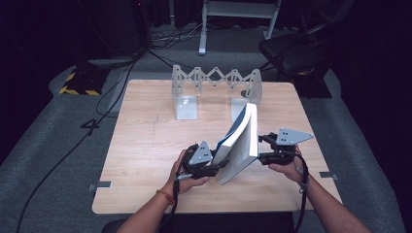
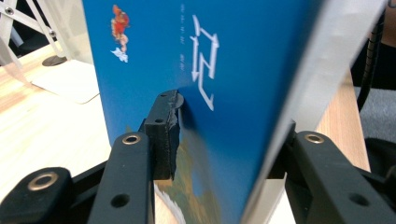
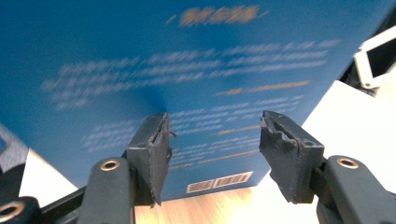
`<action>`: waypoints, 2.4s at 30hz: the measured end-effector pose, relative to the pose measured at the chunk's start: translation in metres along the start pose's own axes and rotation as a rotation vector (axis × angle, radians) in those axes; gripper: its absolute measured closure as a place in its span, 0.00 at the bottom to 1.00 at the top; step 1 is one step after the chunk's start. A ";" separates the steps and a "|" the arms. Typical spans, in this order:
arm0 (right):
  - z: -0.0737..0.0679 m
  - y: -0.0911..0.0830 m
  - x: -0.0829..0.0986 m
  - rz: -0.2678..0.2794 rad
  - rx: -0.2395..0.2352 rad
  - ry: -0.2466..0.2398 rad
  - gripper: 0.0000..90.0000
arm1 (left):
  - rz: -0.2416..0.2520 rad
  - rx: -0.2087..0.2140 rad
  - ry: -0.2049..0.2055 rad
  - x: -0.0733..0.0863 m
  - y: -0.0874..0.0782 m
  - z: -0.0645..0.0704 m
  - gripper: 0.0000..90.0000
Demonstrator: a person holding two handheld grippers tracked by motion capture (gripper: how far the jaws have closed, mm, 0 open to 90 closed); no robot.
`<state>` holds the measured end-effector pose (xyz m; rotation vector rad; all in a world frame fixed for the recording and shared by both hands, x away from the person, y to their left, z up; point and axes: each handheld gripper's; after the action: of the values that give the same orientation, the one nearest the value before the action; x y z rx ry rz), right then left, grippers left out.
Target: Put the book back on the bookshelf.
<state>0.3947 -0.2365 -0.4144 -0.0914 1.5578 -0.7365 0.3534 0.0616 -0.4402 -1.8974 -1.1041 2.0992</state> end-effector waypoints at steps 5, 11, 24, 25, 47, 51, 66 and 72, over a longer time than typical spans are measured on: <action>-0.009 0.005 -0.006 0.007 -0.007 -0.013 0.48 | -0.024 0.013 0.035 0.004 -0.011 0.007 0.57; -0.015 0.013 -0.008 -0.009 -0.012 -0.028 0.49 | -0.029 -0.005 0.013 0.003 -0.014 0.019 0.33; -0.022 0.026 -0.017 0.000 -0.001 -0.021 0.49 | -0.036 -0.193 -0.041 -0.010 0.004 0.041 0.18; -0.023 0.027 -0.018 0.001 0.003 -0.023 0.49 | -0.029 -0.207 -0.050 -0.010 0.006 0.041 0.18; 0.002 0.020 -0.011 0.027 0.117 0.071 0.40 | -0.022 -0.217 -0.080 0.001 -0.010 0.015 0.60; 0.008 0.015 -0.007 0.019 0.131 0.062 0.39 | -0.030 -0.196 -0.083 0.005 -0.017 0.003 0.61; 0.024 0.015 0.018 -0.075 0.068 0.014 0.36 | -0.096 0.013 0.022 0.018 -0.051 -0.023 0.66; 0.018 0.028 0.014 -0.085 -0.030 -0.036 0.38 | -0.092 0.063 0.027 0.026 -0.061 -0.031 0.66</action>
<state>0.4198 -0.2279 -0.4392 -0.1932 1.5383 -0.7746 0.3520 0.1333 -0.4256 -1.8059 -1.0848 2.0287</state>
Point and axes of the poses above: each handheld gripper's, and its own axes: y roughly forward along the jaws, x roughly out of its underside, z roughly to its right, and after that the axes turned 10 degrees about -z, right-handed
